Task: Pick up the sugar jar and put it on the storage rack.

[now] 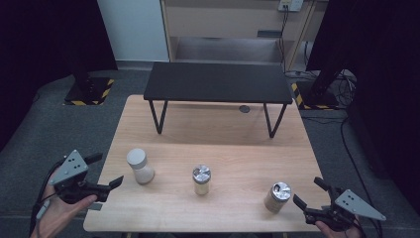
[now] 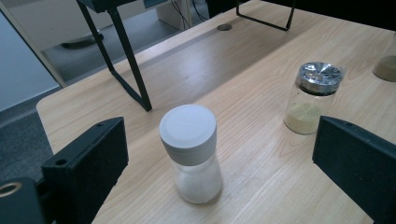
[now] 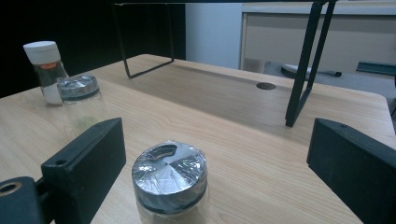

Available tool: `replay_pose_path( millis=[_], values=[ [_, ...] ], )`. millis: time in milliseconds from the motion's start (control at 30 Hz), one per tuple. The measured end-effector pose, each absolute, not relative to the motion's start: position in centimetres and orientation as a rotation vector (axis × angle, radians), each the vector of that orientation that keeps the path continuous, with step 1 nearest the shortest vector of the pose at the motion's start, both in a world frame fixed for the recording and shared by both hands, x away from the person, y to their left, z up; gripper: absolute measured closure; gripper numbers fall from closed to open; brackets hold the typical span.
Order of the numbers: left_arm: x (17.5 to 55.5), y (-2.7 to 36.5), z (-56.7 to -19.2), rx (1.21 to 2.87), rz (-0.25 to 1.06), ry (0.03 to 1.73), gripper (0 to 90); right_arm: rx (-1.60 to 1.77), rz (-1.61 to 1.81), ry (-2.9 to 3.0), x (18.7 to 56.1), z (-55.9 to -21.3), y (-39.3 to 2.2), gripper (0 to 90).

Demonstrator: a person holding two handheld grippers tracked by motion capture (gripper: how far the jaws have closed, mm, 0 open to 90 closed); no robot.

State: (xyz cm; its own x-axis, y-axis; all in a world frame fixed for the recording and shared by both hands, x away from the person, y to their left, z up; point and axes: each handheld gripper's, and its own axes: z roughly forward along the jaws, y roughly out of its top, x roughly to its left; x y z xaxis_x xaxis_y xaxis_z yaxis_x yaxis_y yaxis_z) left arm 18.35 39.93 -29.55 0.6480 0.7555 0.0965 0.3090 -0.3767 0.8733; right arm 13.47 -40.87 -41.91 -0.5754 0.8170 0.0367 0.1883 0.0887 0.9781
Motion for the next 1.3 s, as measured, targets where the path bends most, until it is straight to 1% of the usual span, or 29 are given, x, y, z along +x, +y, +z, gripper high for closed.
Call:
replay_pose_path(
  millis=[267, 700, 800, 900, 1300],
  values=[
    [19.6, 39.6, -29.2, 1.972, 0.611, 0.846, 3.2, 0.991, 1.519, 1.835, 13.5, -41.9, -40.9, 5.3],
    [21.6, 39.2, -29.7, 1.979, 0.561, 0.914, 4.5, 0.992, 1.521, 1.834, 13.5, -41.9, -40.9, 5.4],
    [22.3, 39.2, -30.0, 1.964, 0.539, 0.936, 4.6, 0.992, 1.520, 1.833, 13.5, -41.9, -40.9, 5.4],
    [22.7, 38.8, -30.2, 1.974, 0.550, 0.943, 4.6, 0.993, 1.517, 1.834, 13.5, -41.9, -40.9, 5.4],
    [24.6, 37.8, -31.6, 1.978, 0.518, 0.961, 4.9, 0.993, 1.518, 1.834, 13.5, -41.9, -40.9, 5.4]
  ],
)
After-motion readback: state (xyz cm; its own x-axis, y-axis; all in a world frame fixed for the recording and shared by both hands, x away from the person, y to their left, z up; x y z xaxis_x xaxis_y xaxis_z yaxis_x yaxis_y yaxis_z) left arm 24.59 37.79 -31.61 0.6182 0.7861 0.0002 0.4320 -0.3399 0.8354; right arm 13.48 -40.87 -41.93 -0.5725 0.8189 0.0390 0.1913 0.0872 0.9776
